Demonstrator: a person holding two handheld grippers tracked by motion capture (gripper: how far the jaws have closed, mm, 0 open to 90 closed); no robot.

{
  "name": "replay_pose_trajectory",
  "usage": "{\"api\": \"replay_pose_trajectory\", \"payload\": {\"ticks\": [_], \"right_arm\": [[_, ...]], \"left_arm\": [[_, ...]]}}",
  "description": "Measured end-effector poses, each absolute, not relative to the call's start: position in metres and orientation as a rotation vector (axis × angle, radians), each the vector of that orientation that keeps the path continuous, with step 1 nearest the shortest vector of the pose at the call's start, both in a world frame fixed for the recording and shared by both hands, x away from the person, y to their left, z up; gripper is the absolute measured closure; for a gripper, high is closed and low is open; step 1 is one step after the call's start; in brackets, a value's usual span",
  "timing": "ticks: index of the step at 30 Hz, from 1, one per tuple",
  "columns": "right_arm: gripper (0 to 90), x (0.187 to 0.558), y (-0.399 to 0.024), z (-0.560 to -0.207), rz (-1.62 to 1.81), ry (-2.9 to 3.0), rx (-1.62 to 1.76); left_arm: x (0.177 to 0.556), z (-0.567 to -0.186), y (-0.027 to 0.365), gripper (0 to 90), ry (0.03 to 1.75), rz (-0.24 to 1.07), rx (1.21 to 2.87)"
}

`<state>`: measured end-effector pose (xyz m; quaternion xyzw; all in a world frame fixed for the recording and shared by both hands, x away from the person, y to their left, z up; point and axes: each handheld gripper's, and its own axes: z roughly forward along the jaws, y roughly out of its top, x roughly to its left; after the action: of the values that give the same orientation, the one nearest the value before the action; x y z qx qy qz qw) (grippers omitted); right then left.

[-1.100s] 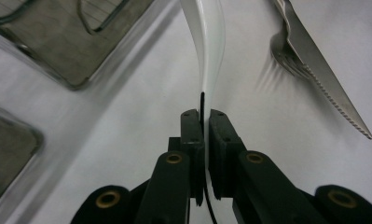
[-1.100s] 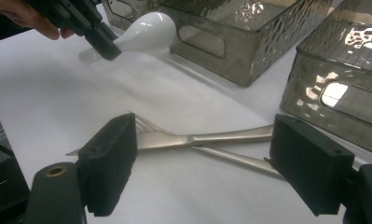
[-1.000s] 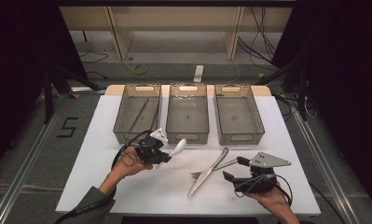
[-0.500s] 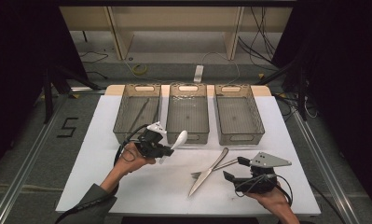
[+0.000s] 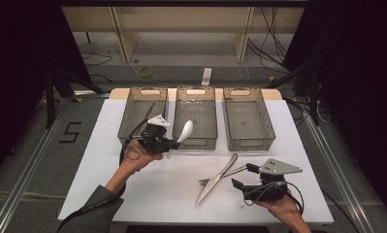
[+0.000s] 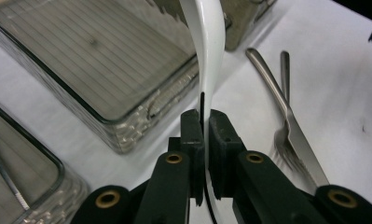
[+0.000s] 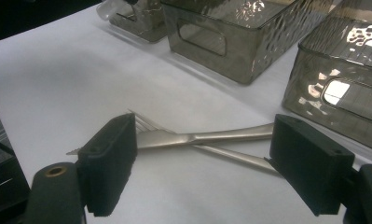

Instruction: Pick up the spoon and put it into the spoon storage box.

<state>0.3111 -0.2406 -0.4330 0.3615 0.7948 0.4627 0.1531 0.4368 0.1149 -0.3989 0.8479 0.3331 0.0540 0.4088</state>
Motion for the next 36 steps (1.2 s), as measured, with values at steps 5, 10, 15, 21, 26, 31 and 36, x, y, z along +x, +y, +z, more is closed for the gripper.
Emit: {"api": "replay_pose_trajectory", "payload": {"ticks": [5, 10, 15, 21, 26, 31, 36], "right_arm": [[23.8, 0.311, -0.241, -0.433, 1.339, 2.272, 1.04], [23.5, 0.311, -0.241, -0.433, 1.348, 2.262, 1.043], [23.5, 0.31, -0.242, -0.432, 1.357, 2.249, 1.042], [23.4, 0.311, -0.242, -0.432, 1.363, 2.248, 1.043], [23.4, 0.31, -0.243, -0.431, 1.366, 2.241, 1.039], [23.4, 0.311, -0.245, -0.432, 1.366, 2.239, 1.045], [23.4, 0.311, -0.245, -0.432, 1.373, 2.24, 1.049]], "left_arm": [[0.444, -0.393, 0.115, 85.3, 0.858, 0.165, 2.113], [0.454, -0.383, 0.114, 85.3, 0.876, 0.185, 2.075], [0.463, -0.375, 0.111, 85.3, 0.902, 0.208, 2.04], [0.476, -0.371, 0.101, 85.3, 0.921, 0.214, 2.035], [0.489, -0.37, 0.099, 85.3, 0.952, 0.214, 2.006], [0.5, -0.367, 0.096, 85.3, 0.97, 0.233, 2.0], [0.509, -0.367, 0.088, 85.3, 0.982, 0.249, 2.001]]}}
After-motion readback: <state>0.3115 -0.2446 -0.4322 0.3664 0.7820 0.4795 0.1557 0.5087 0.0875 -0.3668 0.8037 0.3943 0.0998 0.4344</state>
